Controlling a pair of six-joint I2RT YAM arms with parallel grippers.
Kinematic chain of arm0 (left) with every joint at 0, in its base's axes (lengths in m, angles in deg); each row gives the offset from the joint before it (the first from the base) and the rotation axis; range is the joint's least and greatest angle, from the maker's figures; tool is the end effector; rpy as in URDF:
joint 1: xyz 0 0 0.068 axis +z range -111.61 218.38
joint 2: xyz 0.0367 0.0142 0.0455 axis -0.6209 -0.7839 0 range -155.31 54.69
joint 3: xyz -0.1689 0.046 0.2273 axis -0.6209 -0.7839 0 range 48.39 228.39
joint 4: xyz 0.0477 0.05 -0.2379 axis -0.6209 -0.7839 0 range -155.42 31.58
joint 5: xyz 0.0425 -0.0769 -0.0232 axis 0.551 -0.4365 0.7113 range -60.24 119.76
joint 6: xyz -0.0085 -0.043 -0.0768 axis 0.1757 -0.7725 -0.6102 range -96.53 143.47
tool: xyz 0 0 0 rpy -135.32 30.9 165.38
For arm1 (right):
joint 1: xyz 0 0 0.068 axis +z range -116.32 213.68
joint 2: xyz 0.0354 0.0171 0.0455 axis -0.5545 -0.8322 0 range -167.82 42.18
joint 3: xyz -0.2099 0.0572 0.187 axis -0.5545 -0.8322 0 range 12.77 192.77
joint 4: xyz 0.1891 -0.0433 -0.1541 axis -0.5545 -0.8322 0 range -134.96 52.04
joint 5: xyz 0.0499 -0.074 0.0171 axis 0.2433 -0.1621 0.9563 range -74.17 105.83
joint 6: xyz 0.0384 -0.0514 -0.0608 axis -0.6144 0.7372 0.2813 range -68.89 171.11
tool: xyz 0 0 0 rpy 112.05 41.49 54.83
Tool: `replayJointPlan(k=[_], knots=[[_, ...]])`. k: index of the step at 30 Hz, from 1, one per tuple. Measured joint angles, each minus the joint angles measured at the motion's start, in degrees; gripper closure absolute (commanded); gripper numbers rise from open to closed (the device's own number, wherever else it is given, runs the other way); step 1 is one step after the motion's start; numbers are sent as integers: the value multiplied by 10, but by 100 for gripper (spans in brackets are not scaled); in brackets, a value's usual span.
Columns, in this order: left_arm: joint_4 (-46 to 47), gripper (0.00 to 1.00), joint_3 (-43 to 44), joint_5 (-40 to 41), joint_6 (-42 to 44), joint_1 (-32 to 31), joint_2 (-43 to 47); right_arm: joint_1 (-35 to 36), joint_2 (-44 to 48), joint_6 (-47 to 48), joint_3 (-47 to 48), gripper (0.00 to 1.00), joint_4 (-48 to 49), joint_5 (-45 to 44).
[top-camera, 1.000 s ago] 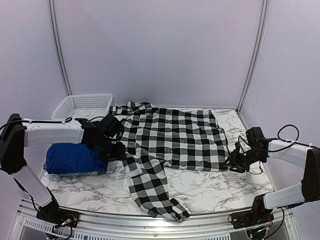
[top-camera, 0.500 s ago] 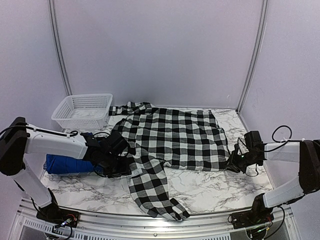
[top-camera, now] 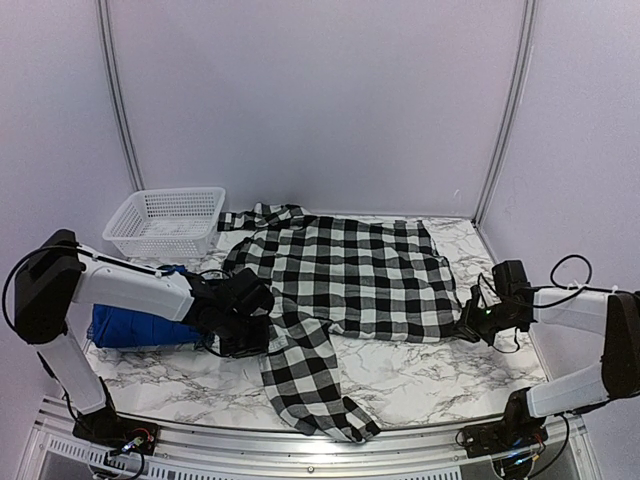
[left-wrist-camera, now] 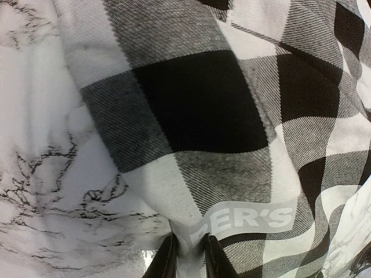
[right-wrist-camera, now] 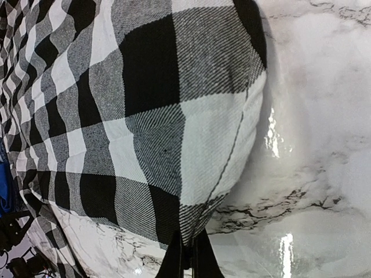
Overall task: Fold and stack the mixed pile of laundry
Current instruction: Fold the flattened shirt at the center of the board.
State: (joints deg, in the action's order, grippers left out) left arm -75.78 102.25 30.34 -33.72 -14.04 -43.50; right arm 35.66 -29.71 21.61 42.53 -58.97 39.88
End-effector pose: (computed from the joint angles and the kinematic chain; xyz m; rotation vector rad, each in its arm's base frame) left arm 0.2072 -0.2678 0.1369 -0.1197 2.7910 -0.5676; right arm 0.2091 0.0392 0.1382 0.5111 2.6675 0.7318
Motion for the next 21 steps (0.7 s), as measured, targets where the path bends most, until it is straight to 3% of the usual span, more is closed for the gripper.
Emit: replayJointPlan(k=[3,9,16,21], knots=[[-5,100,9,6,-1,-9,-8,0,11,4,1,100,-9,-2],[-40,100,18,26,-6,-24,9,0,52,10,5,100,-38,-8],[-67,100,-2,34,-25,-37,105,0,124,10,6,100,-85,-10],[-78,100,-7,30,-33,-52,125,0,178,8,6,100,-117,-10]])
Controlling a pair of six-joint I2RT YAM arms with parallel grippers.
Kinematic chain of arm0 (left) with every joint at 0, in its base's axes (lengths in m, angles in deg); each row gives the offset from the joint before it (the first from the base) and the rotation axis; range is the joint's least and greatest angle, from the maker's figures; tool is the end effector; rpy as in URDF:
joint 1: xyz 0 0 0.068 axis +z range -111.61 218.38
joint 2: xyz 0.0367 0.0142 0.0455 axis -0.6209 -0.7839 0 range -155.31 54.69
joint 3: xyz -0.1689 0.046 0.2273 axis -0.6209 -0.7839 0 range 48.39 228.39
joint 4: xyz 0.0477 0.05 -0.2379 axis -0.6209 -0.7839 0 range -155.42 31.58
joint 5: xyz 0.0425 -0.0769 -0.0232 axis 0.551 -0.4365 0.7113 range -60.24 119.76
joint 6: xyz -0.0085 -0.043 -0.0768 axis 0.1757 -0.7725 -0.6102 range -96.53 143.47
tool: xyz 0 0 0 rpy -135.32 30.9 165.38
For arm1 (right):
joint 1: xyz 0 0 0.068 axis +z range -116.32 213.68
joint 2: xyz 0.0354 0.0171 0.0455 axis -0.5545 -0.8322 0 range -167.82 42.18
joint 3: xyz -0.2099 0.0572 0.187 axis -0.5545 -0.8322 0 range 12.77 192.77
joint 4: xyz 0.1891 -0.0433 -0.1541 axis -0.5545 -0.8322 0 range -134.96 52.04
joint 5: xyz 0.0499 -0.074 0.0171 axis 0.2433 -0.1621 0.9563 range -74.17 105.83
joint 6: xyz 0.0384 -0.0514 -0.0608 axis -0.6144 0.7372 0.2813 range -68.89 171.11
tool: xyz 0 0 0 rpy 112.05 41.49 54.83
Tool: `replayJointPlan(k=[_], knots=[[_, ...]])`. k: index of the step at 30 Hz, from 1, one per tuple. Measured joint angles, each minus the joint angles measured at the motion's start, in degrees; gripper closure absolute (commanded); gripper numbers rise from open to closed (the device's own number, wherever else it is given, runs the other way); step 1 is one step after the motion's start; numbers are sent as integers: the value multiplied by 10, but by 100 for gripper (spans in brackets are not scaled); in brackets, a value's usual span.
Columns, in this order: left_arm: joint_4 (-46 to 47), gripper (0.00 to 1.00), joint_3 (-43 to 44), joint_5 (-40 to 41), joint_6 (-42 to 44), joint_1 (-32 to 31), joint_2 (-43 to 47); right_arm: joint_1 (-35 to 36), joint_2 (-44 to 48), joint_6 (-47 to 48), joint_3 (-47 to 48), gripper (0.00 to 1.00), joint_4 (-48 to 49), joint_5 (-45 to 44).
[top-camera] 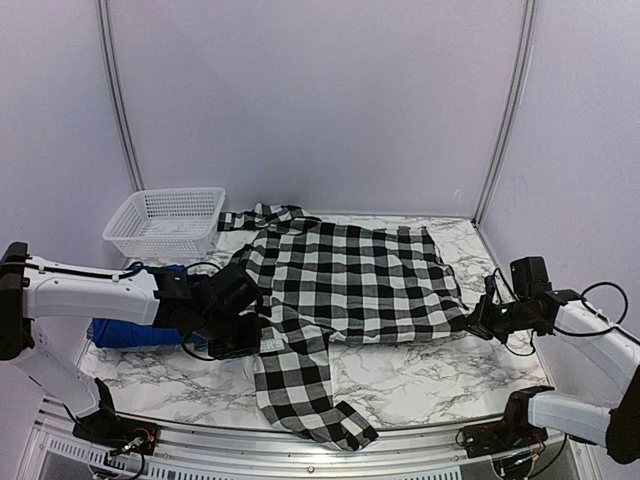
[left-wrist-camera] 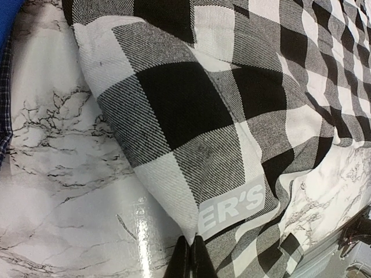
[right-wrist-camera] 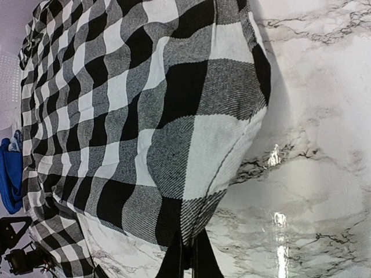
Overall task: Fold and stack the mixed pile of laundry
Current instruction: Fold the flattened shirt at the center of the board.
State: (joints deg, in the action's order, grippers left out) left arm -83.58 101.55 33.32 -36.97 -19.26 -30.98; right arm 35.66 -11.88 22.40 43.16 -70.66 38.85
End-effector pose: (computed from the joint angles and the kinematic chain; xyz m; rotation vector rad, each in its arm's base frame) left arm 0.1684 -0.2566 0.1893 -0.0912 2.7281 -0.6348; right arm 0.1714 0.0366 0.1796 0.4436 2.5572 0.7159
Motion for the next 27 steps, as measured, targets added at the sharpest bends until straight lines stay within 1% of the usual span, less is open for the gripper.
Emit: replayJointPlan(k=[4,11,17,20,23,27], knots=[[-5,100,0,-5,-1,-10,0,0,26,-2,-5,100,-18,-1],[-11,100,0,-13,-11,-16,3,0,44,-5,-11,100,-46,-3],[-24,100,5,-1,-17,-16,40,0,58,-9,1,100,-67,-6],[-39,100,35,5,-12,-13,41,0,56,-11,11,100,-72,-12],[-57,100,87,9,-3,-4,25,0,38,-12,27,100,-75,-22],[-72,100,140,9,7,28,6,0,0,-14,54,100,-77,-37]])
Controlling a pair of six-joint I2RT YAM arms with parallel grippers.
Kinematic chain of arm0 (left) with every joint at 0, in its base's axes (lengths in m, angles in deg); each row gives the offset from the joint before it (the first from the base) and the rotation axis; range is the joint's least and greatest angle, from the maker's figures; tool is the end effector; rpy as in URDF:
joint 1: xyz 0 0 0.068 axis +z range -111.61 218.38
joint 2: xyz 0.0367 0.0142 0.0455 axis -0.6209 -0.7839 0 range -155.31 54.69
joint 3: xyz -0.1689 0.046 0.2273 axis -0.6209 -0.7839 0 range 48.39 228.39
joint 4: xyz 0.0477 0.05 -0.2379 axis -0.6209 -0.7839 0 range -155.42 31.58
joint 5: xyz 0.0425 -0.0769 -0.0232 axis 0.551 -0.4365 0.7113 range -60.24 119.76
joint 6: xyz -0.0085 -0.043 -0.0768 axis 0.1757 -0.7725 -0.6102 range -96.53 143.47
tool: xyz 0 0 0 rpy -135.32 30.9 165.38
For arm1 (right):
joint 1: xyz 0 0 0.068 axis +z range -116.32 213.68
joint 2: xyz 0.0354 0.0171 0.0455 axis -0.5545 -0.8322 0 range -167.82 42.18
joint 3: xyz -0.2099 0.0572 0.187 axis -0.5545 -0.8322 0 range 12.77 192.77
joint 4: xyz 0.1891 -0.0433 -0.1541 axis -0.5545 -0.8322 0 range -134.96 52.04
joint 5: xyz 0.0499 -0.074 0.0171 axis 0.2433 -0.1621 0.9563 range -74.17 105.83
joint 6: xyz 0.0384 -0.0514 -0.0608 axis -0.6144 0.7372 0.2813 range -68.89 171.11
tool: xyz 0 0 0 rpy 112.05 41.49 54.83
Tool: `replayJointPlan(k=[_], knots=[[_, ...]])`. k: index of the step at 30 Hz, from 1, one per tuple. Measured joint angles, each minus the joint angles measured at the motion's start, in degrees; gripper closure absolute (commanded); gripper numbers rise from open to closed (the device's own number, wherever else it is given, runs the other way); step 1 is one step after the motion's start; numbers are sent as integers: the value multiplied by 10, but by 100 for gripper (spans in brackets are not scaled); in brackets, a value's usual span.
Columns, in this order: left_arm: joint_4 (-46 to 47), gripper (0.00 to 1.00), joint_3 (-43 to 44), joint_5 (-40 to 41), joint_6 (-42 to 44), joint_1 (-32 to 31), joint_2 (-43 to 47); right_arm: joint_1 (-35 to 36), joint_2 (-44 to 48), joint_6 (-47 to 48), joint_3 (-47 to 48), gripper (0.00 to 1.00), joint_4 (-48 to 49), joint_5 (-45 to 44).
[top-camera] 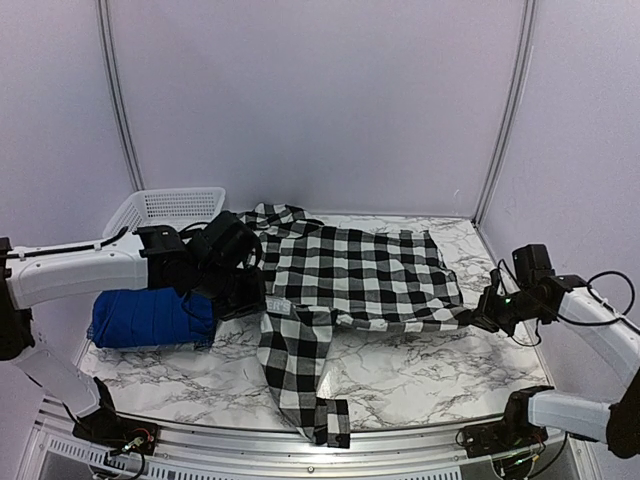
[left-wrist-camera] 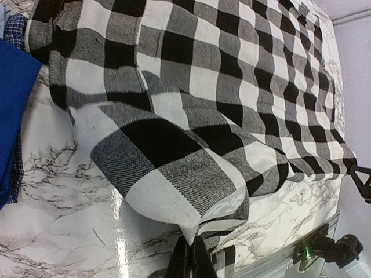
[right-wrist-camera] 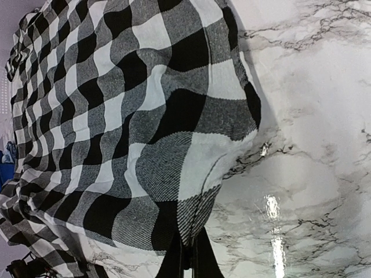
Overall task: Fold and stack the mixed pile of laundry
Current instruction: Fold the flattened shirt at the center of the board.
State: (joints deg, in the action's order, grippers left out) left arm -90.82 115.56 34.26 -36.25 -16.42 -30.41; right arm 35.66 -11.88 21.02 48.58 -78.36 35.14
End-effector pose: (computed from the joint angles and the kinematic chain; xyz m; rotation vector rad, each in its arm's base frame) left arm 0.1958 -0.2669 0.2599 -0.1487 2.6033 -0.7357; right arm 0.1701 0.0318 0.1973 0.5183 2.5889 0.6356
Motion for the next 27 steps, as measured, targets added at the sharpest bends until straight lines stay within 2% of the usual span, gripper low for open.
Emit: replayJointPlan(k=[7,19,27], knots=[[-29,100,64,-17,41,72,-54,0,-78,-4,53,100,21,-9],[-57,100,253,-58,136,140,-215,0,-236,-3,142,100,67,-19],[-72,100,306,-88,167,189,-287,0,-351,8,230,100,91,-18]])
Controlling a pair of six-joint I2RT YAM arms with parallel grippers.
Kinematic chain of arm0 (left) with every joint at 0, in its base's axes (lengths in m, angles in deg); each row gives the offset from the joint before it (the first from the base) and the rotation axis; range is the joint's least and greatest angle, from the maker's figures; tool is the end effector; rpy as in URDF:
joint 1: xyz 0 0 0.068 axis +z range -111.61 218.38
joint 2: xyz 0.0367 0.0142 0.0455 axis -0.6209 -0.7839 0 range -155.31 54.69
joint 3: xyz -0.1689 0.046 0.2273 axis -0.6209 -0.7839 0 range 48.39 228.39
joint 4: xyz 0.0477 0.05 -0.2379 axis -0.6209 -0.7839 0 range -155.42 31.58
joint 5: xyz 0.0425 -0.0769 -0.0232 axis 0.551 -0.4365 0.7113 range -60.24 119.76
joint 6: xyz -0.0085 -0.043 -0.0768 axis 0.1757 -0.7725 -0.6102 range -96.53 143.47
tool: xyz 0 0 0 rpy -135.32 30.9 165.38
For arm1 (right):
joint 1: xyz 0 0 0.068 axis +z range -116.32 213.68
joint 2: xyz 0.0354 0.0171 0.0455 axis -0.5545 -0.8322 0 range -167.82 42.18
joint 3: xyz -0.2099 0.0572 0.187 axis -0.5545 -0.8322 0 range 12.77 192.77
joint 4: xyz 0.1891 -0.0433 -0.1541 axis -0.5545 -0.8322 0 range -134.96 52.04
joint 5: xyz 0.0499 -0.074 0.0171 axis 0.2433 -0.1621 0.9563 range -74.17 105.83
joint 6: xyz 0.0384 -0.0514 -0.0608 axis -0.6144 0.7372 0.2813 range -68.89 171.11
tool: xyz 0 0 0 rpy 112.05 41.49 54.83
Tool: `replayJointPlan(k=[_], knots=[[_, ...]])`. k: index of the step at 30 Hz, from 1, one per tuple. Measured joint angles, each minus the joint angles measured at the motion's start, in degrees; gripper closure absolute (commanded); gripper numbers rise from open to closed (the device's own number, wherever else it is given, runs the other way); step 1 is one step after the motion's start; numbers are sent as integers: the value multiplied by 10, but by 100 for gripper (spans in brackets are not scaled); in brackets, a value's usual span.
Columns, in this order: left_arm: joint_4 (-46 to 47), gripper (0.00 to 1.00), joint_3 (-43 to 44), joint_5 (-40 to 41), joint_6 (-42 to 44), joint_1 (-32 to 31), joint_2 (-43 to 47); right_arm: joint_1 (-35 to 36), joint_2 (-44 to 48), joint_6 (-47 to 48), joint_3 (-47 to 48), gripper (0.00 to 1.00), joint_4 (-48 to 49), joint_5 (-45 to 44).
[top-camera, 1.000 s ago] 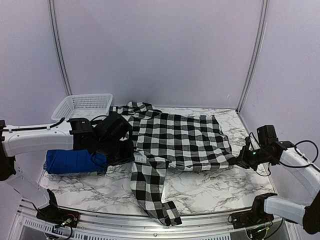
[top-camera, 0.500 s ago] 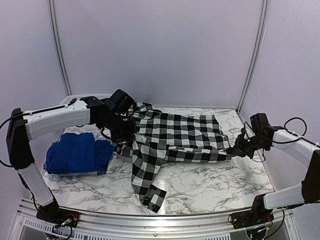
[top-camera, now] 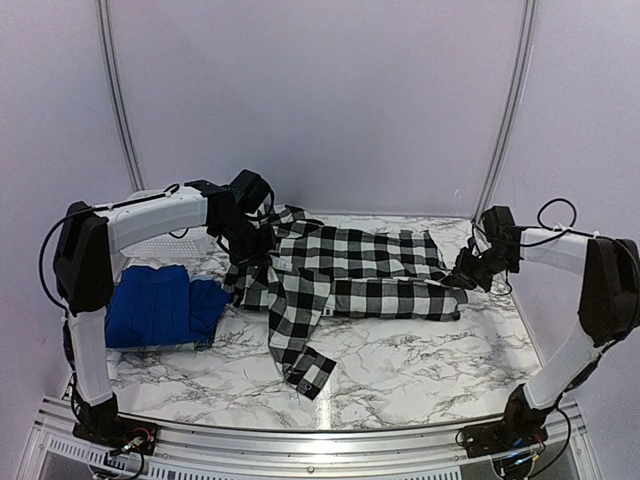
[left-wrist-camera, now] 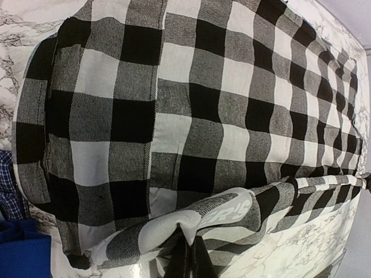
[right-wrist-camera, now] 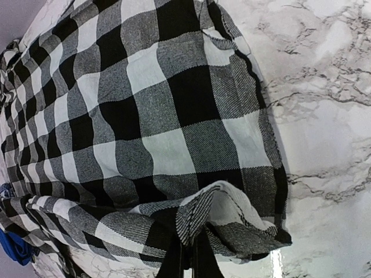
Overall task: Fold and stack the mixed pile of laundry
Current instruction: Fold the flattened shirt at the center of the board.
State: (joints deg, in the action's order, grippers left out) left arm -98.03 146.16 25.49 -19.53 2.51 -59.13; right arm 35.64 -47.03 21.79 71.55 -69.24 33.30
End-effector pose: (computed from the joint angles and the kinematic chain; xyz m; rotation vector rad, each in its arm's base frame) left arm 0.3663 -0.2720 0.2365 -0.1348 2.6581 -0.5990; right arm 0.3147 0.0343 0.1959 0.5348 2.6379 0.5807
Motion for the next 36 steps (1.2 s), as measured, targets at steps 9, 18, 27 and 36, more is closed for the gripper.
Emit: replayJointPlan(k=[9,18,27,36], knots=[[-6,100,37,-23,19,26,-53,0,-93,9,38,100,12,2],[-10,100,57,-36,34,42,-91,0,-140,11,73,100,23,4],[-12,70,84,-51,47,47,-132,0,-165,22,74,78,24,2],[-10,58,55,-49,80,51,-90,0,-81,70,87,53,-7,4]])
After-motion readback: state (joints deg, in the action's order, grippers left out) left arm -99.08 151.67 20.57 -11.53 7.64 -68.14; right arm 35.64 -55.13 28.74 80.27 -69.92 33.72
